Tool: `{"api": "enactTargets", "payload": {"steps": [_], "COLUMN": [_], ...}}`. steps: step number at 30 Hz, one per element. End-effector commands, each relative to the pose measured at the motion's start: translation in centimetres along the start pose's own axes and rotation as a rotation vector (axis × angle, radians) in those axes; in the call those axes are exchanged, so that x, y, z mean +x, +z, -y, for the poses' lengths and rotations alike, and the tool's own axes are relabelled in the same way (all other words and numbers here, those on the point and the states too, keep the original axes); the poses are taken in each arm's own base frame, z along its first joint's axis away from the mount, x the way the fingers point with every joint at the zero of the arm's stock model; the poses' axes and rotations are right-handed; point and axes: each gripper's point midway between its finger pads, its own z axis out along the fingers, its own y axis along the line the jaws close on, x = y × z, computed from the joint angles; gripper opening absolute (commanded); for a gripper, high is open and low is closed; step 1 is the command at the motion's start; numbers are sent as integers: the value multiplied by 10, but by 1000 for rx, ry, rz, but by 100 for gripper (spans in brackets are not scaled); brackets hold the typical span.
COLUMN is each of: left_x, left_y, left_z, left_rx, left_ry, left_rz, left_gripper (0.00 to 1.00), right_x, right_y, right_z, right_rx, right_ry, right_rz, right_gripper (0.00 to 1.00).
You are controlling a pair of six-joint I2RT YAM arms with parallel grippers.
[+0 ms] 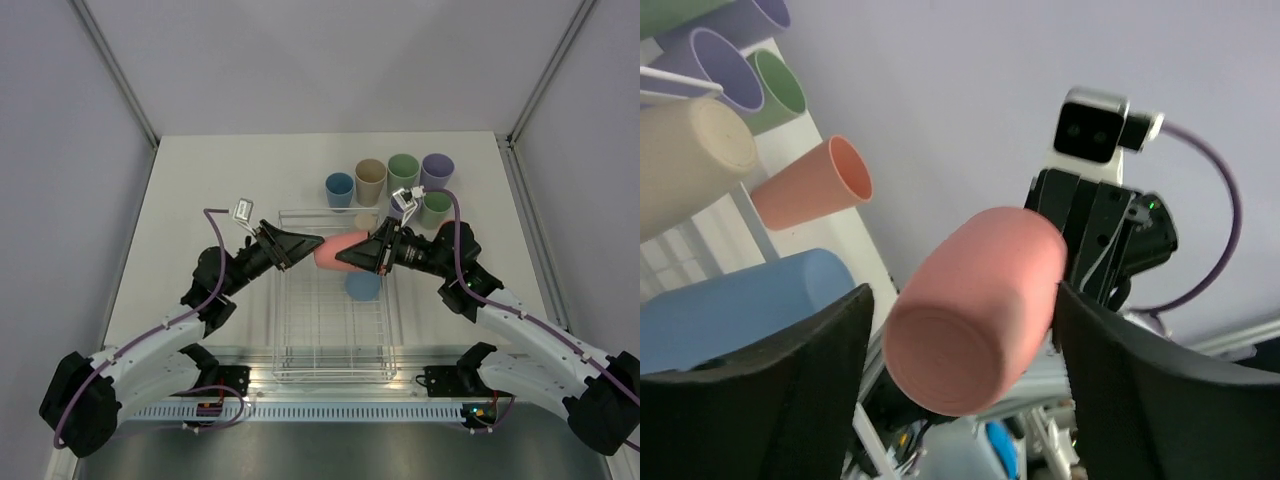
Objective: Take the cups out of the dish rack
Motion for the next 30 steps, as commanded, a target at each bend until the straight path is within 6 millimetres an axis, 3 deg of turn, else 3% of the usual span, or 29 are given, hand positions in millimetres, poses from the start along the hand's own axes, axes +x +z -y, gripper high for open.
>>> {"api": "enactTargets", "payload": {"steps": [1, 4, 6, 7, 8, 9, 12, 16, 21, 25, 27, 28, 30], "left_x": [-23, -39, -49, -48, -50, -50, -48, -38, -27, -21, -12, -6, 3], "left_y": [-4, -16, -24, -29, -30, -32, -35, -35, -31, -23, -19, -13, -8], "left_z": [3, -9, -3, -13, -7, -10, -17, -30, -29, -25, -35, -26, -41], "left_rx": [-98, -232, -260, -322, -322, -342, -388, -426, -414, -411, -447, -428, -498], "left_ry": [126, 186, 238, 247, 266, 291, 330, 336, 351, 421, 444, 486, 522], "left_rz": [87, 152, 186, 179, 175, 162, 128, 66, -16, -95, -154, -183, -231], "left_gripper": [81, 94, 99, 100, 100, 100, 100, 100, 100, 100, 100, 100, 100], "right_x": [-17, -25, -37, -29, -42, -56, -71, -51, -26, -19, -15, -13, -10], "right_y": [-4, -14, -26, -39, -46, -62, -111, -139, -141, -137, -135, -133, -129], "right_z": [-2, 11, 36, 56, 57, 75, 108, 148, 190, 213, 227, 231, 242], "right_rx": [67, 203, 385, 504, 576, 729, 1095, 1334, 1394, 1419, 1440, 1438, 1445], "right_ry": [-108, -175, -220, -245, -280, -304, -348, -327, -276, -262, -257, -250, -235], "right_rz": [43, 46, 74, 20, 37, 77, 60, -94, -221, -285, -320, -335, -359], "right_gripper": [1, 1, 1, 1, 1, 1, 1, 1, 1, 1, 1, 1, 1]}}
